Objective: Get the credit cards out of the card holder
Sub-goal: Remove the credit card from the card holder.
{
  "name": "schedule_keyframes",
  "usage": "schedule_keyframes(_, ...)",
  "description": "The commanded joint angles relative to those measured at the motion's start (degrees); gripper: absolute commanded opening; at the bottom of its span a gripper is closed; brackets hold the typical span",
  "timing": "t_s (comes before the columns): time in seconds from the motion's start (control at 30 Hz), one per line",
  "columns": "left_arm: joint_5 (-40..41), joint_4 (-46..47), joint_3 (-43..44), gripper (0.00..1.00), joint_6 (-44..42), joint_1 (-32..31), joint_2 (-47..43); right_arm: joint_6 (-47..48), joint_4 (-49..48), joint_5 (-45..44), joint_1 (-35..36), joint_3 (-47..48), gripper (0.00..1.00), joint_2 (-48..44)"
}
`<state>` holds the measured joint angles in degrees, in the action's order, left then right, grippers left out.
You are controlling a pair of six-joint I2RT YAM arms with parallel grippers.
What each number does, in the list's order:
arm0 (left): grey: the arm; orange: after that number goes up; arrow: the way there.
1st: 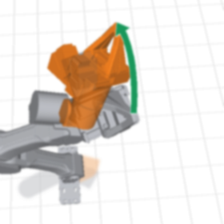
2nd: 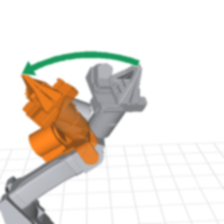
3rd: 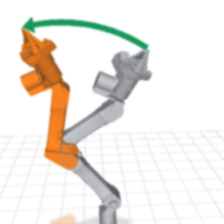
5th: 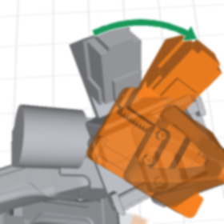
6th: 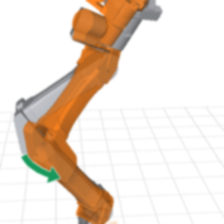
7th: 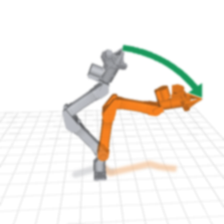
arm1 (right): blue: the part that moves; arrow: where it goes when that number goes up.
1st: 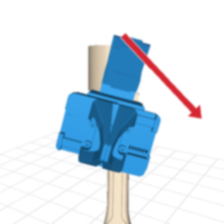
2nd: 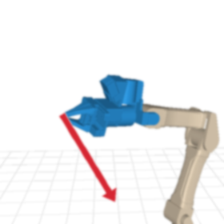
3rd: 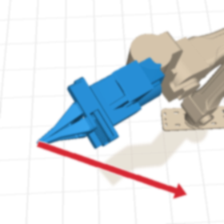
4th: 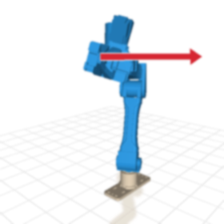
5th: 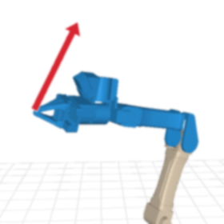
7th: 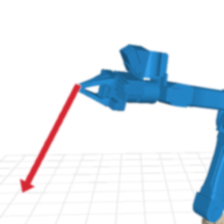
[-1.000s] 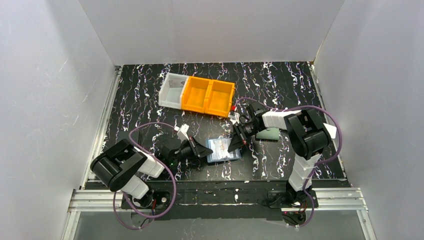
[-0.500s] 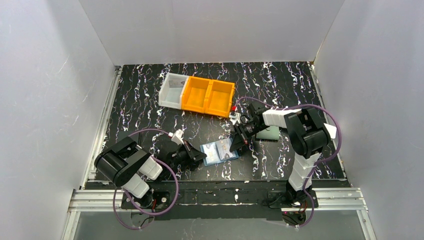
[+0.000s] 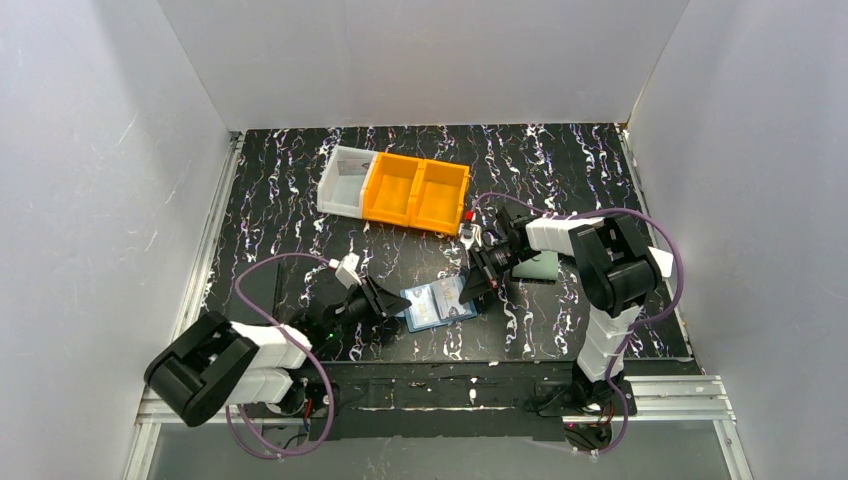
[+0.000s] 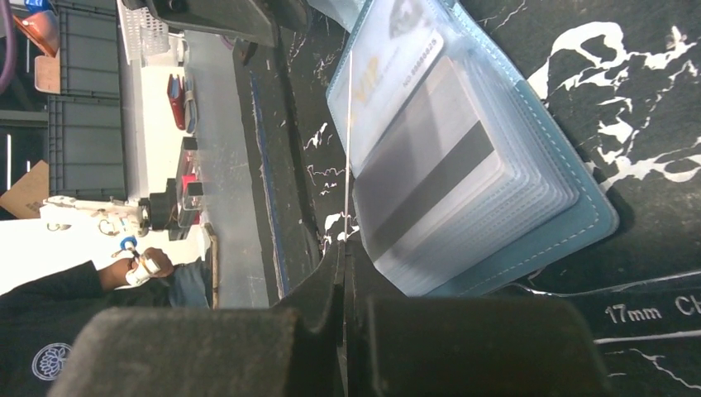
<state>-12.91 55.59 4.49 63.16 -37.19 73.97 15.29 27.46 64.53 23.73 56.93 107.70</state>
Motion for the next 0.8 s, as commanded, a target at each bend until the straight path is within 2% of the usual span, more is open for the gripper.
schedule_keyframes(0.0,1.24,-7.93,-0.12,0.23,-3.18,0.42,-5.76,3.92,3.63,3.13,-0.35,2.97,0.01,-2.02)
schedule_keyframes(0.13,0.93,-11.66,0.2,0.25,-4.99,0.48,-10.19,6.17,5.79,2.76,-0.43,3.74,0.01,-2.77)
schedule_keyframes(0.2,0.31,-13.04,0.66,0.29,-6.31,0.45,-12.52,7.36,6.88,3.06,-0.43,4.07,0.01,-3.16)
schedule_keyframes(0.33,-2.56,-13.65,1.98,0.57,-8.88,0.45,-16.0,8.66,8.06,4.32,-0.43,4.21,0.01,-3.72)
schedule_keyframes(0.4,-4.59,-13.67,3.11,0.64,-10.45,0.45,-16.38,10.17,9.33,5.04,-0.43,4.58,0.01,-3.73)
schedule_keyframes(0.77,-10.63,-13.92,6.64,0.67,-13.3,0.45,-14.67,13.78,12.35,5.87,-0.43,5.28,0.01,-5.29)
